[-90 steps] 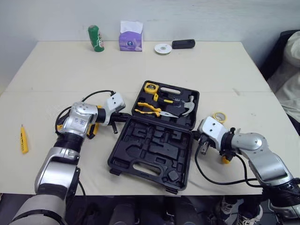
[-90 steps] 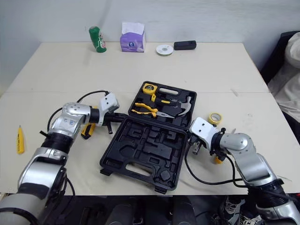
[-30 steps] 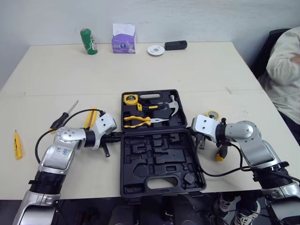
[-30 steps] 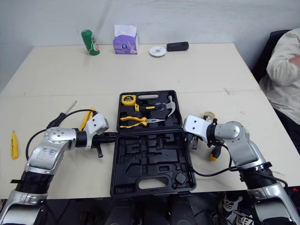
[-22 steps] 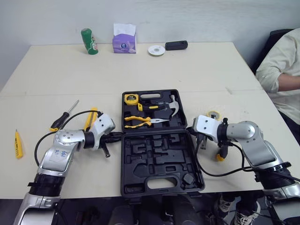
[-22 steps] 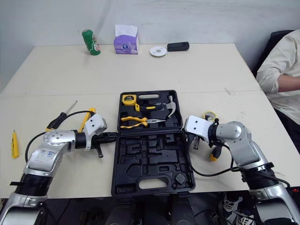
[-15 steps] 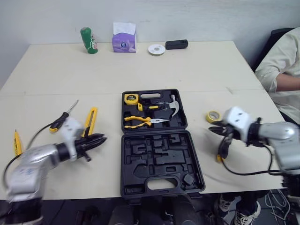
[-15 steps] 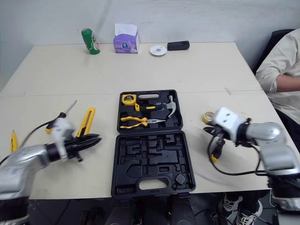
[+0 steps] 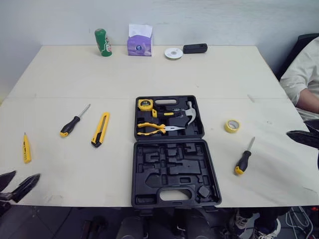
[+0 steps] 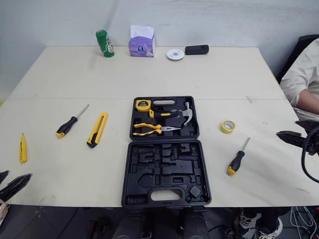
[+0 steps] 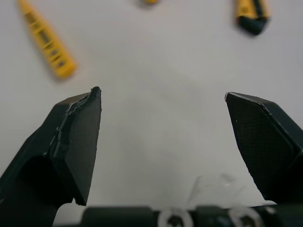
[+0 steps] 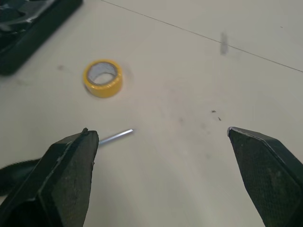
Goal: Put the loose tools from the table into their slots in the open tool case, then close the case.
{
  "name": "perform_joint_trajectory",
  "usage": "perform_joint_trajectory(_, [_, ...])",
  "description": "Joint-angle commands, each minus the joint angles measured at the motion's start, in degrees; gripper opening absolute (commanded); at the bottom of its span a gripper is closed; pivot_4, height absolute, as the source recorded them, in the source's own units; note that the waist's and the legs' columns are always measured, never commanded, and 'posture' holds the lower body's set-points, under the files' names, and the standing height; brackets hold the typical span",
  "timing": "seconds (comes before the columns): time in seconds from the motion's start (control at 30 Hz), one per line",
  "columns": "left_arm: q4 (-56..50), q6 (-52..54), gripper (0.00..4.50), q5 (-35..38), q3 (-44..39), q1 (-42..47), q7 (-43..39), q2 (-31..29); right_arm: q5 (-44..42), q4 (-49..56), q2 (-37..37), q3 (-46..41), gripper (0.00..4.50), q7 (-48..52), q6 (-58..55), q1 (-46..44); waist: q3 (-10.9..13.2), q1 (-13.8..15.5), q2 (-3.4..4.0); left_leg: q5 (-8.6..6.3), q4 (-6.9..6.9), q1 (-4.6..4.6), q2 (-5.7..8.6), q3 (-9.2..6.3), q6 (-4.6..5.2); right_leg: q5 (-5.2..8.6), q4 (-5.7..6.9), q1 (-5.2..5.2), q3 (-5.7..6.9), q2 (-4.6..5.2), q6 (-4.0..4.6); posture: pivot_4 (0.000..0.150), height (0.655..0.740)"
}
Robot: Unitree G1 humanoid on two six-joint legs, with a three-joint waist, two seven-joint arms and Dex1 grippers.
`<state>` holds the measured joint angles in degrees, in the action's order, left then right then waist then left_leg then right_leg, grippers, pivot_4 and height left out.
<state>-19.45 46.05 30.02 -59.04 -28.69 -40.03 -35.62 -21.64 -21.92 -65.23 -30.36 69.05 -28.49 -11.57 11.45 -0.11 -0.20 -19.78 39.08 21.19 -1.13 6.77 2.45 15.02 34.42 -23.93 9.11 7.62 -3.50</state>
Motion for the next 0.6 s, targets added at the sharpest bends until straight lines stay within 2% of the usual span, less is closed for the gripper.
perform_joint_trajectory(0.03, [-0.56, -1.88, 4.40, -1.44, 1.34, -0.94, 2.10, 0.25, 0.46, -3.89, -0.26, 0.76, 4.50, 0.31, 4.91, -2.13, 0.01, -0.06, 0.02, 0.00, -0.01, 0.03, 0.00, 0.03, -0.01, 0.00, 0.00, -0.04, -0.01, 0.00, -0.01, 0.150, 0.7278])
perform_joint_trajectory(0.37, [-1.63, -3.39, 4.40, -0.09, 2.94, 1.56, 4.48, -0.30, 0.14, -4.90, 0.42, 3.97, 4.50, -0.54, 8.61, -4.08, 0.01, -0.04, 0.08, 0.18, -0.02, 0.13, -0.02, 0.15, -0.39, -0.01, 0.13, -0.24, -0.09, 0.00, -0.01, 0.150, 0.7278])
perform_joint_trajectory(0.47, [-3.30, -1.14, 4.40, 3.04, 2.77, 4.21, 5.29, -0.65, -3.40, -0.80, 2.89, 3.28, 4.50, -2.37, 5.67, -6.53, 0.00, -0.03, 0.08, 0.18, -0.03, 0.15, -0.03, 0.15, -0.40, -0.01, 0.14, -0.27, -0.10, 0.00, -0.01, 0.150, 0.7278])
perform_joint_trajectory(0.6, [-2.49, 0.30, 4.40, 4.47, 5.21, 10.64, 6.41, -4.14, -10.34, 12.78, 7.10, 4.70, 4.50, -3.71, -2.46, -8.75, 0.00, 0.07, 0.08, 0.25, -0.03, 0.17, -0.03, 0.17, -0.49, 0.00, 0.33, -0.35, -0.13, 0.00, 0.01, 0.150, 0.7278])
